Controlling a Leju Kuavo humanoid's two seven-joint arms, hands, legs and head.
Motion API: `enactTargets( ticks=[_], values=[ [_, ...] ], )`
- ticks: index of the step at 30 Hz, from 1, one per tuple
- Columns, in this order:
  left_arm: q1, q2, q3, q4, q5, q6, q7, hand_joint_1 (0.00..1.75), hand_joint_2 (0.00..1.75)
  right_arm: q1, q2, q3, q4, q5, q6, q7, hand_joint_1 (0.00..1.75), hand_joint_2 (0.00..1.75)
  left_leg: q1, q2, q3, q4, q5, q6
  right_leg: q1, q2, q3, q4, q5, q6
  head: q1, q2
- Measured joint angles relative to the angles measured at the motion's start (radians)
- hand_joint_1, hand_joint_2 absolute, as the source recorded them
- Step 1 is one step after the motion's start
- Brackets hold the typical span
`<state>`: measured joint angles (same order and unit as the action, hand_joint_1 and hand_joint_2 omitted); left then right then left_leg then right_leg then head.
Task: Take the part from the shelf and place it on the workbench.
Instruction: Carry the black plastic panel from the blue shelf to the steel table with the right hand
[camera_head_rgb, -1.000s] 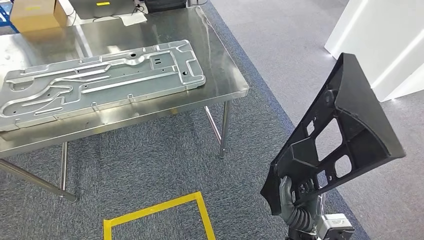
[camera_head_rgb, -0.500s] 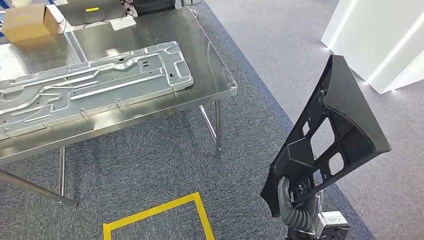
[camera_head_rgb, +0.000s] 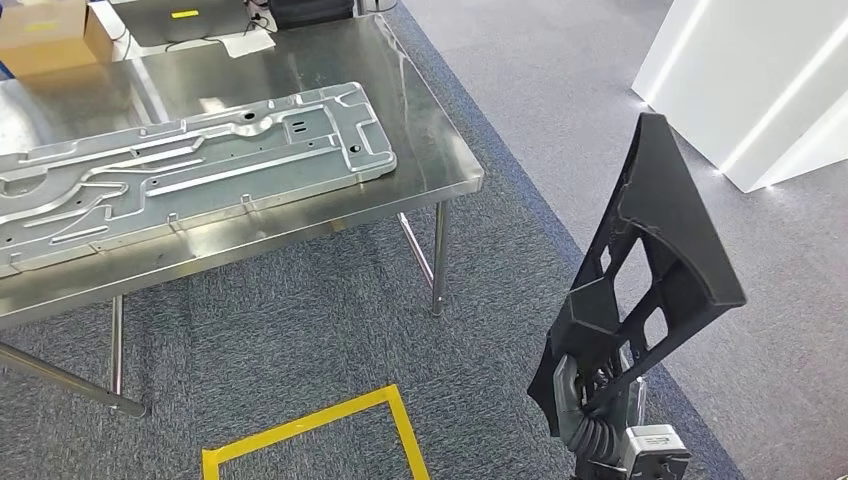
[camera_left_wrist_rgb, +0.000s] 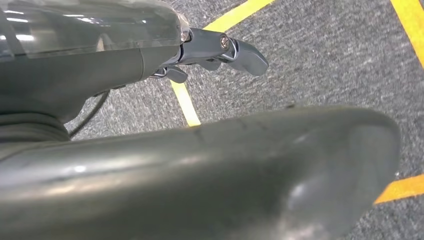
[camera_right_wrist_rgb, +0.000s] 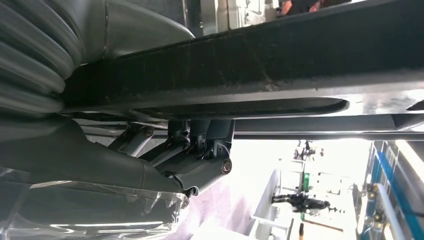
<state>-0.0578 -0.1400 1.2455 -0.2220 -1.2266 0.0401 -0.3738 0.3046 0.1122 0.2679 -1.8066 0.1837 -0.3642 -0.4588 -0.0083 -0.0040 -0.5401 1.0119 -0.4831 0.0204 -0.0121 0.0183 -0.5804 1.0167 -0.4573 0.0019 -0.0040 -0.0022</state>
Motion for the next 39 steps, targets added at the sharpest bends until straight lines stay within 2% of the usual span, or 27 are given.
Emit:
enactTargets(
  ticks=[6, 21, 23, 25, 27, 30, 31, 32, 33, 34, 35, 36, 37, 38, 39],
  values=[
    [0.0, 0.0, 0.0, 0.0, -0.004, 0.002, -0.002, 0.0, 0.0, 0.0, -0.009, 0.01, 0.008, 0.037, 0.001, -0.006, 1.75, 1.75, -0.001, 0.0, -0.001, 0.001, -0.001, 0.003, -0.001, 0.0, 0.0, -0.002, 0.0, 0.012, 0.0, 0.0],
    [0.0, 0.0, 0.0, 0.0, -0.009, 0.004, -0.004, 0.0, 0.0, 0.0, -0.021, 0.022, 0.008, 0.056, -0.012, -0.011, 1.75, 1.75, 0.0, 0.0, -0.002, 0.001, -0.001, 0.003, 0.0, 0.0, -0.002, 0.0, 0.0, 0.012, 0.0, 0.0],
    [-0.001, 0.0, 0.0, 0.0, -0.009, 0.006, -0.004, 0.0, 0.0, 0.0, -0.021, 0.023, 0.008, 0.05, -0.013, -0.014, 1.75, 1.75, -0.004, 0.001, -0.002, 0.003, -0.002, 0.009, -0.004, 0.001, 0.0, -0.004, 0.003, 0.018, -0.001, 0.0],
    [-0.002, 0.0, 0.0, 0.0, -0.011, 0.007, -0.005, 0.0, 0.0, 0.0, -0.021, 0.024, 0.006, 0.036, -0.011, -0.02, 1.75, 1.75, -0.003, 0.006, 0.006, -0.01, 0.007, 0.02, -0.006, 0.003, 0.001, -0.009, 0.006, 0.028, -0.001, 0.0],
    [-0.003, -0.002, 0.0, 0.0, -0.014, 0.008, -0.006, 0.0, 0.0, 0.0, -0.021, 0.024, 0.004, 0.02, -0.009, -0.025, 1.75, 1.75, 0.005, 0.017, 0.017, -0.035, 0.021, 0.029, -0.004, -0.001, -0.016, 0.03, -0.022, 0.032, 0.0, 0.0],
    [-0.002, -0.003, 0.0, 0.0, -0.015, 0.008, -0.006, 0.0, 0.0, 0.001, -0.021, 0.024, 0.004, 0.007, -0.003, -0.027, 1.75, 1.75, 0.008, 0.039, 0.02, -0.043, 0.025, 0.032, -0.008, -0.006, -0.103, 0.208, -0.109, 0.037, 0.0, 0.0],
    [-0.002, -0.003, 0.0, 0.0, -0.015, 0.008, -0.006, 0.0, 0.0, 0.002, -0.021, 0.024, 0.005, 0.004, 0.0, -0.027, 1.75, 1.75, 0.009, 0.047, 0.02, -0.042, 0.023, 0.03, -0.011, -0.007, -0.125, 0.25, -0.118, 0.041, 0.0, 0.0],
    [-0.002, -0.003, 0.0, 0.0, -0.016, 0.008, -0.006, 0.0, 0.0, 0.002, -0.022, 0.024, 0.005, 0.002, 0.002, -0.027, 1.75, 1.75, 0.01, 0.056, 0.021, -0.041, 0.02, 0.026, -0.014, -0.011, -0.129, 0.256, -0.108, 0.044, 0.0, 0.0],
    [-0.002, -0.004, 0.0, 0.0, -0.017, 0.008, -0.006, 0.0, 0.0, 0.003, -0.022, 0.024, 0.005, 0.0, 0.004, -0.027, 1.75, 1.75, 0.012, 0.064, 0.022, -0.037, 0.016, 0.021, -0.018, -0.017, -0.113, 0.222, -0.08, 0.047, 0.0, 0.0],
    [-0.003, -0.004, 0.0, 0.0, -0.017, 0.008, -0.006, 0.0, 0.0, 0.003, -0.022, 0.024, 0.005, -0.001, 0.006, -0.026, 1.75, 1.75, 0.015, 0.072, 0.023, -0.031, 0.011, 0.015, -0.021, -0.034, -0.08, 0.158, -0.044, 0.051, 0.0, 0.0],
    [-0.003, -0.004, 0.0, 0.0, -0.018, 0.008, -0.007, 0.0, 0.0, 0.002, -0.022, 0.024, 0.005, -0.002, 0.007, -0.026, 1.75, 1.75, 0.014, 0.08, 0.024, -0.023, 0.003, 0.006, -0.021, -0.06, -0.049, 0.096, -0.02, 0.052, 0.0, 0.0],
    [-0.003, -0.004, 0.0, 0.0, -0.018, 0.009, -0.007, 0.0, 0.0, 0.001, -0.022, 0.024, 0.005, -0.004, 0.007, -0.026, 1.75, 1.75, 0.012, 0.086, 0.023, -0.014, -0.006, -0.003, -0.021, -0.08, -0.026, 0.05, -0.005, 0.049, 0.0, 0.0],
    [-0.002, -0.003, 0.0, 0.0, -0.018, 0.009, -0.008, 0.0, 0.0, 0.001, -0.022, 0.024, 0.005, -0.005, 0.008, -0.026, 1.75, 1.75, 0.01, 0.093, 0.024, -0.007, -0.013, -0.012, -0.019, -0.093, -0.015, 0.026, -0.002, 0.043, -0.002, 0.0],
    [-0.002, -0.002, 0.0, 0.0, -0.018, 0.009, -0.009, 0.0, 0.0, 0.001, -0.022, 0.024, 0.005, -0.006, 0.008, -0.026, 1.75, 1.75, 0.008, 0.1, 0.025, -0.004, -0.018, -0.019, -0.016, -0.093, -0.016, 0.024, -0.007, 0.033, -0.003, 0.0],
    [-0.003, -0.002, 0.0, 0.0, -0.018, 0.01, -0.009, 0.0, 0.0, 0.001, -0.023, 0.024, 0.004, -0.007, 0.009, -0.026, 1.75, 1.75, 0.009, 0.11, 0.029, -0.004, -0.02, -0.025, -0.016, -0.081, -0.019, 0.025, -0.007, 0.024, -0.004, 0.0]
  ],
)
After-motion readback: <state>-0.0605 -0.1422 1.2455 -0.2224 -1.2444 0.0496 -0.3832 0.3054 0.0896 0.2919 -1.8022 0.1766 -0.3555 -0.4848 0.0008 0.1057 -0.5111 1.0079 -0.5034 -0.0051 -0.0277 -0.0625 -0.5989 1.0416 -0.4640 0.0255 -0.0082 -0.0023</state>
